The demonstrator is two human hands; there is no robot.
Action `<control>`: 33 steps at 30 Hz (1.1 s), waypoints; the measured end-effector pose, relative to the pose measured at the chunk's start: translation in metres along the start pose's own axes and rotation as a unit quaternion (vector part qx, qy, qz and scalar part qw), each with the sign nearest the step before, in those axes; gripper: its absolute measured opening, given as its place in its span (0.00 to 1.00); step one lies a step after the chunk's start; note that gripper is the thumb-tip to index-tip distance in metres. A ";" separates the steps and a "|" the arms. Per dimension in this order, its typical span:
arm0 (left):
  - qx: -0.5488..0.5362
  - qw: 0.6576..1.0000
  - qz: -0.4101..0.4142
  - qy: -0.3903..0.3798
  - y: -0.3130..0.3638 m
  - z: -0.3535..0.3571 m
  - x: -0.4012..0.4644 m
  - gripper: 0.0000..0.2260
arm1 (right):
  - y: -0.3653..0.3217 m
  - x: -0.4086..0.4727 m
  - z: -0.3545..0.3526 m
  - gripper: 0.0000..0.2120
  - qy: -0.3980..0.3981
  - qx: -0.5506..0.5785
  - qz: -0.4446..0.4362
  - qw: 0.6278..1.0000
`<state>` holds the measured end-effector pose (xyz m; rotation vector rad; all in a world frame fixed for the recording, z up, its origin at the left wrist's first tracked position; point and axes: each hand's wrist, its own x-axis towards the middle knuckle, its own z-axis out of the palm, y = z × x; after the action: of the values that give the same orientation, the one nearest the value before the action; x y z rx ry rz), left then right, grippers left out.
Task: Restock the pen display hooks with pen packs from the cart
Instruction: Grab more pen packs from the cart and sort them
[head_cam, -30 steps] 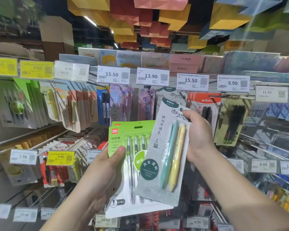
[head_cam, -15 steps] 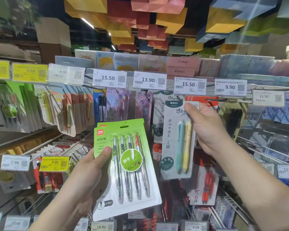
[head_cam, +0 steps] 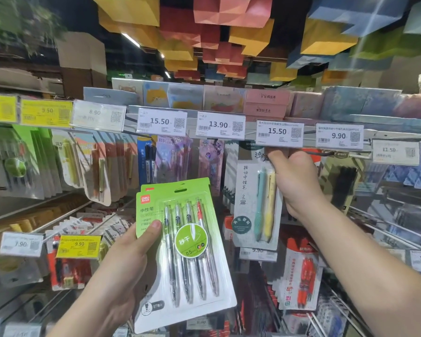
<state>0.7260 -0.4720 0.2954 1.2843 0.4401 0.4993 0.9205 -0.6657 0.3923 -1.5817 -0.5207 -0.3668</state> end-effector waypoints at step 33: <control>0.008 1.000 -0.002 0.021 -0.001 -0.004 -0.008 0.18 | 0.018 0.037 0.014 0.15 0.030 0.134 0.109 0.985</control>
<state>0.7174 -0.4737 0.2934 1.2900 0.4838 0.5212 0.9608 -0.6484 0.3953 -1.3467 -0.3295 -0.1691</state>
